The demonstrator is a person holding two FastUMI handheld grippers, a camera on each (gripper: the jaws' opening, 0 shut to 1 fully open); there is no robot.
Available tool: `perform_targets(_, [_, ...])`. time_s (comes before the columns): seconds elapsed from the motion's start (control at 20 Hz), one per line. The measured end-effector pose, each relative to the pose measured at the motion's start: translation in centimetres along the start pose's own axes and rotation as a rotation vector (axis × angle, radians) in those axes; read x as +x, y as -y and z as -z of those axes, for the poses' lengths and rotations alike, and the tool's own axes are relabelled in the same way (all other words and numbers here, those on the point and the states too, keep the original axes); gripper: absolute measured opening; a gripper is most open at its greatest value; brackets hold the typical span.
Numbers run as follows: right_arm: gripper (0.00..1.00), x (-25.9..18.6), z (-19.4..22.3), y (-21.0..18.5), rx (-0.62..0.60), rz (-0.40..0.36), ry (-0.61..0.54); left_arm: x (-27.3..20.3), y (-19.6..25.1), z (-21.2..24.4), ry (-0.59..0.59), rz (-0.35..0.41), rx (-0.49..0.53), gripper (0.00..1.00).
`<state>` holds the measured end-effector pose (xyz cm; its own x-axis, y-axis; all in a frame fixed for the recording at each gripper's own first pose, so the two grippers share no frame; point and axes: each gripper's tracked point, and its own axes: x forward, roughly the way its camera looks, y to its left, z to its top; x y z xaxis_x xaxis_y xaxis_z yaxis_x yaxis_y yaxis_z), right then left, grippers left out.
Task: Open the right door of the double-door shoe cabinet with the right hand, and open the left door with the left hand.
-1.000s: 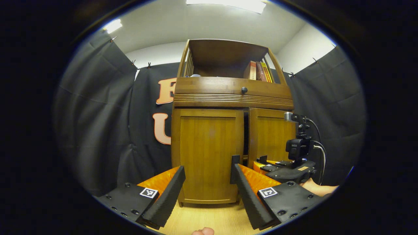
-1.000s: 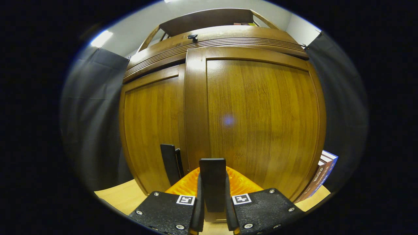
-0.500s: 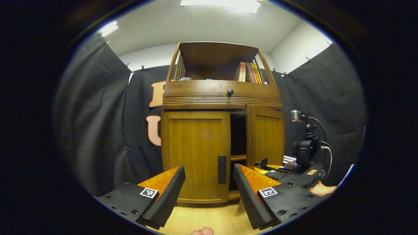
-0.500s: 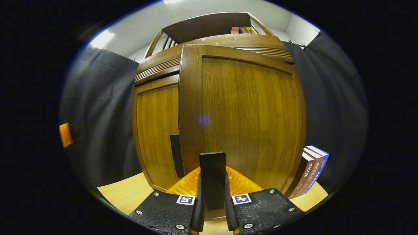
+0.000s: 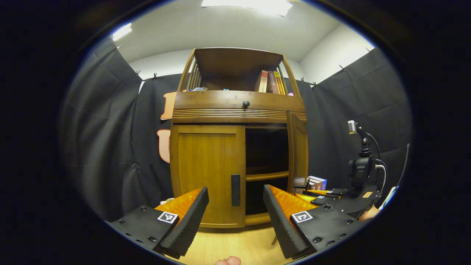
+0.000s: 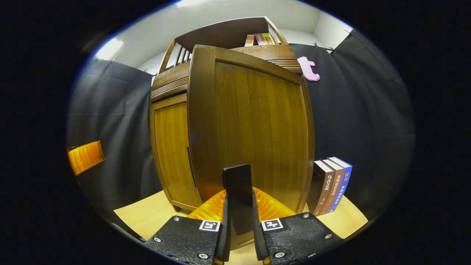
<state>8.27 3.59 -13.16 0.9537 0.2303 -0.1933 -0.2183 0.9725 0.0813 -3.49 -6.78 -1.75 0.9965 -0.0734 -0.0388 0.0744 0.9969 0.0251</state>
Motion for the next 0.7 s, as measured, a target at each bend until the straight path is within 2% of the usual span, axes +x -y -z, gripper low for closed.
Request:
perform_targets(0.5, [0.21,-3.4,0.3,3.5,0.004,0.077,-0.008,0.1,2.8,-0.4,0.007,0.045,0.011,0.98])
perform_targets(0.6, [0.20,-4.0,0.3,4.6,-0.004,0.101,-0.009,0.0,3.0,-0.3,0.007,0.050,0.010,0.94])
perform_targets(0.65, [0.30,-4.4,0.2,5.0,-0.004,0.112,-0.008,-0.1,3.0,-0.2,0.006,0.051,0.011,0.94])
perform_targets(0.7, [0.18,-4.8,0.2,5.5,-0.003,0.121,-0.009,-0.1,3.0,-0.2,0.006,0.048,0.012,0.95])
